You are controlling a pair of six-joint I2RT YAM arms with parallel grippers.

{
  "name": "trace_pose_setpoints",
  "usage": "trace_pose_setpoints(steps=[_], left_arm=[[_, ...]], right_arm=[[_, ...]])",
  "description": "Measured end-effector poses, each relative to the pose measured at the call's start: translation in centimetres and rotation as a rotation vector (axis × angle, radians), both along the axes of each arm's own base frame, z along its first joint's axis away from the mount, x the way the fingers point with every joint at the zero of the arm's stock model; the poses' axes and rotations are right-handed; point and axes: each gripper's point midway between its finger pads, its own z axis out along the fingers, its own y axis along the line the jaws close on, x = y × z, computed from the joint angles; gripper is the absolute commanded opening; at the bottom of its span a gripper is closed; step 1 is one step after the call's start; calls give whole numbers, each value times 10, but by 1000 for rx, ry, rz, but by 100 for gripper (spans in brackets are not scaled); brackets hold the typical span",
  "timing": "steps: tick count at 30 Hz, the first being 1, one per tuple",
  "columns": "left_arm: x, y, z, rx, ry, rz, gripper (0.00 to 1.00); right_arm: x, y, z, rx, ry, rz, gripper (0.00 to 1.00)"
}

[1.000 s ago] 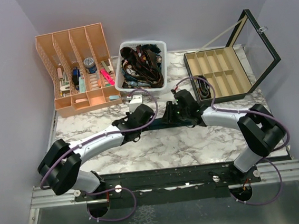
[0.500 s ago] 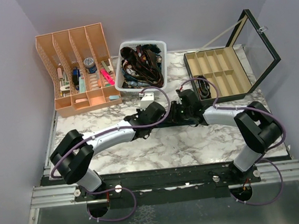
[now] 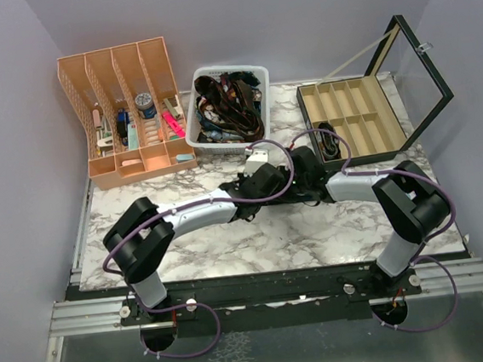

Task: Roll the ties
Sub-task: Roll the tie at the center of the board.

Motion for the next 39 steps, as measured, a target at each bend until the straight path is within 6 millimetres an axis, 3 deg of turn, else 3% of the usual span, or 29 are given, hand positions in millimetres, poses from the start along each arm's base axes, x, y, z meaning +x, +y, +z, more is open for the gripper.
trace_pose_setpoints(steps=[12,15,17,20,22,26,29,30,32,39], left_arm=[[1,-28,-13,-31,36,-59,11],[0,-30,-17,-32,45,-64,12],[1,-32,-17,-36,45,-65,14],[3,-36,-14,-50,39,-67,18],[4,-39,-14,-60,37,-72,21],[5,-49,-18,-76,49,-89,28],[5,-56,-24,-87,64,-107,33],[4,-58,-26,-90,72,-113,33],[3,-61,-28,-101,78,-123,44],[2,-77,-17,-177,81,-164,59]], right_arm=[[-2,-6,6,38,-11,-21,32],[-1,-12,25,35,-57,-40,40],[4,-21,46,26,-111,-82,41],[12,-42,72,-14,-199,-192,41],[14,-61,79,-54,-237,-272,41],[7,-96,65,-159,-235,-380,41],[1,-110,51,-216,-207,-407,41],[0,-112,50,-225,-202,-410,41],[-1,-115,48,-235,-195,-411,41],[2,-119,42,-227,-172,-376,42]])
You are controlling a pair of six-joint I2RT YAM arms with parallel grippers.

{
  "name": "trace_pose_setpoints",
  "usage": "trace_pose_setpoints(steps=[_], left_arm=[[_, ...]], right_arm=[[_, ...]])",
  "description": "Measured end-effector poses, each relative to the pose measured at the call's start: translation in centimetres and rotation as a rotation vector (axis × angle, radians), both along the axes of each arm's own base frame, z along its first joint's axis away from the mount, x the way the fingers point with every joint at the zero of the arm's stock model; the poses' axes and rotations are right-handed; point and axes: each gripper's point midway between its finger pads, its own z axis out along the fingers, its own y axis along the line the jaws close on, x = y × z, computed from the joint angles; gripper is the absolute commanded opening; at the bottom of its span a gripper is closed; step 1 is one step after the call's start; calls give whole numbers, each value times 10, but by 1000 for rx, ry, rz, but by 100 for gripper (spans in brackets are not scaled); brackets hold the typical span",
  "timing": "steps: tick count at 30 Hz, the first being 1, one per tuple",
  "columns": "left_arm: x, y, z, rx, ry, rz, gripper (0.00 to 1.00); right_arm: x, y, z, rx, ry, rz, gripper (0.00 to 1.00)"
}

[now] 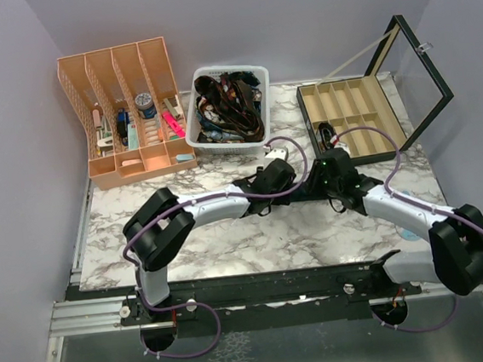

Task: Roll the ties
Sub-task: Roll the tie at the center of the board.

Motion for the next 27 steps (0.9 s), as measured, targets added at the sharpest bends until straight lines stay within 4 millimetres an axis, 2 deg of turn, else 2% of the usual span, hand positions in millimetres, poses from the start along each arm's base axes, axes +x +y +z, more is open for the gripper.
trace_pose_setpoints(steps=[3,8,12,14,17,21,23,27], left_arm=[[-2,-8,17,-55,-8,-26,62],[-2,-17,70,-186,-76,-50,71],[-8,0,104,-259,-131,-42,79],[-11,12,110,-278,-145,-32,81],[-7,42,105,-300,-143,5,82],[5,86,70,-313,-88,75,84],[4,102,50,-322,-45,92,84],[-5,111,29,-352,21,75,84]], right_arm=[[-1,6,-2,39,21,54,44],[-3,27,3,111,48,162,53],[-6,46,14,188,41,251,65],[-7,56,19,226,32,297,69],[-7,68,22,264,38,357,69],[-1,81,15,283,81,407,66],[0,84,9,287,101,421,60],[2,89,0,290,136,439,51]])
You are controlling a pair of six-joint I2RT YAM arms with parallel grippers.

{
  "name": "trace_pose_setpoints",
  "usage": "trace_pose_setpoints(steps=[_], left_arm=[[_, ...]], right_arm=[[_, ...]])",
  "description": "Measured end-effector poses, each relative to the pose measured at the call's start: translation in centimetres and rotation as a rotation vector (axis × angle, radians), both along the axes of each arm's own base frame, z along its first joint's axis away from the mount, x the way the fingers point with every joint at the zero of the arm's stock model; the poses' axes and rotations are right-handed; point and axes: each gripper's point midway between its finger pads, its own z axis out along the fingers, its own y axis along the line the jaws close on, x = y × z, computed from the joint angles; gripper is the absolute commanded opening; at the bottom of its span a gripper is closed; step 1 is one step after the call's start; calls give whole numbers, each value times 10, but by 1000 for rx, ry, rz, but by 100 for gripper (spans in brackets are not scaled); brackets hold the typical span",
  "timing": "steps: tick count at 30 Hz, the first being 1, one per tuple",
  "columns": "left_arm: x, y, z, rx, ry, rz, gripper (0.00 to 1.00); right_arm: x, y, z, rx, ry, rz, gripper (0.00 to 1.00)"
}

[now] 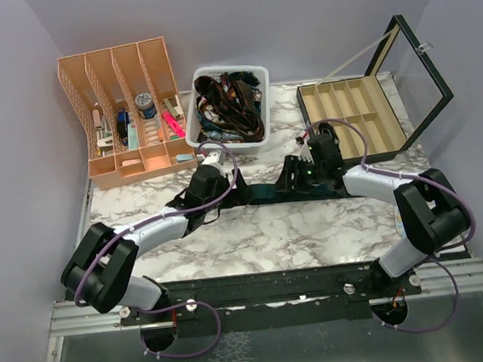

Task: Roll the ties
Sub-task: Roll the tie at the center of the board.

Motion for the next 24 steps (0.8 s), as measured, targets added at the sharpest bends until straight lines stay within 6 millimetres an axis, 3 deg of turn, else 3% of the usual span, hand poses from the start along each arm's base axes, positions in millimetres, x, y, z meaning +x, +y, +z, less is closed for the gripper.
trace_pose_setpoints(steps=[7,15,24], left_arm=[[5,-15,3,-80,-9,-69,84],[13,-16,-1,-121,-9,-87,84],[10,-27,-21,-145,35,-135,83]], right_arm=[[0,1,-16,-18,36,17,38],[7,-1,-22,-53,24,15,34],[8,-7,-33,-99,28,9,32]])
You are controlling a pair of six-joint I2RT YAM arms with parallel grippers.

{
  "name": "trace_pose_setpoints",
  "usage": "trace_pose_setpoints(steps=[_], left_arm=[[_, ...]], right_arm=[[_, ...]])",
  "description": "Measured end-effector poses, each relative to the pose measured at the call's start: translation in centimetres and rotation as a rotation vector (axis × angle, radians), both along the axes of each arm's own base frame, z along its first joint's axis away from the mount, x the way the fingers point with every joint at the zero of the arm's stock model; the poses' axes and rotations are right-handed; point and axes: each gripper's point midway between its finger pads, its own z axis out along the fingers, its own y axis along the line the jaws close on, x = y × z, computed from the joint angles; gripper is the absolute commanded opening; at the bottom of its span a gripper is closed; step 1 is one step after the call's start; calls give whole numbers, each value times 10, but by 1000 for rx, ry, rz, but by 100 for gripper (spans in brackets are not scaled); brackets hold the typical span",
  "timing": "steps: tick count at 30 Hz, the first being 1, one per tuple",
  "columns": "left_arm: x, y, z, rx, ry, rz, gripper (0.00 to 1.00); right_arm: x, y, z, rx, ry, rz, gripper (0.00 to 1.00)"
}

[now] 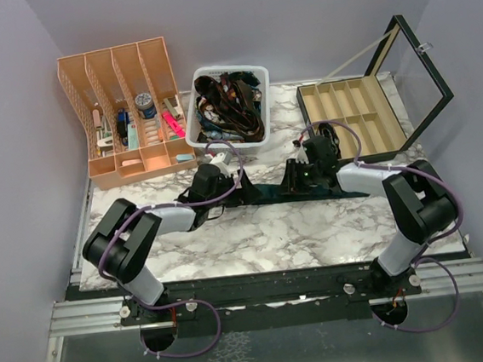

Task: Roll the ties
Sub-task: Roll the tie at the center of the board.

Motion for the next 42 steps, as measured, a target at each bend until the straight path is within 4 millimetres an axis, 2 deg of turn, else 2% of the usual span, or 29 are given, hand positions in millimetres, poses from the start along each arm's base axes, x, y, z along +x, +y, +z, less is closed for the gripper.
trace_pose_setpoints(steps=[8,18,30,34,37,42], left_arm=[[2,-11,-10,-42,21,-22,81],[3,-23,-13,-98,39,-54,59],[1,-26,-14,-130,72,-55,1],[2,-25,-13,-140,89,-42,0],[2,-21,-16,-139,108,-27,0],[-5,-12,-22,-91,154,-14,0]], right_arm=[[2,-2,-7,-25,11,-2,31],[3,-3,-8,-33,7,2,30],[3,0,-6,-30,-7,43,32],[0,4,-4,-10,-3,70,38],[-4,7,-3,7,2,93,47],[-12,23,3,48,9,156,53]])
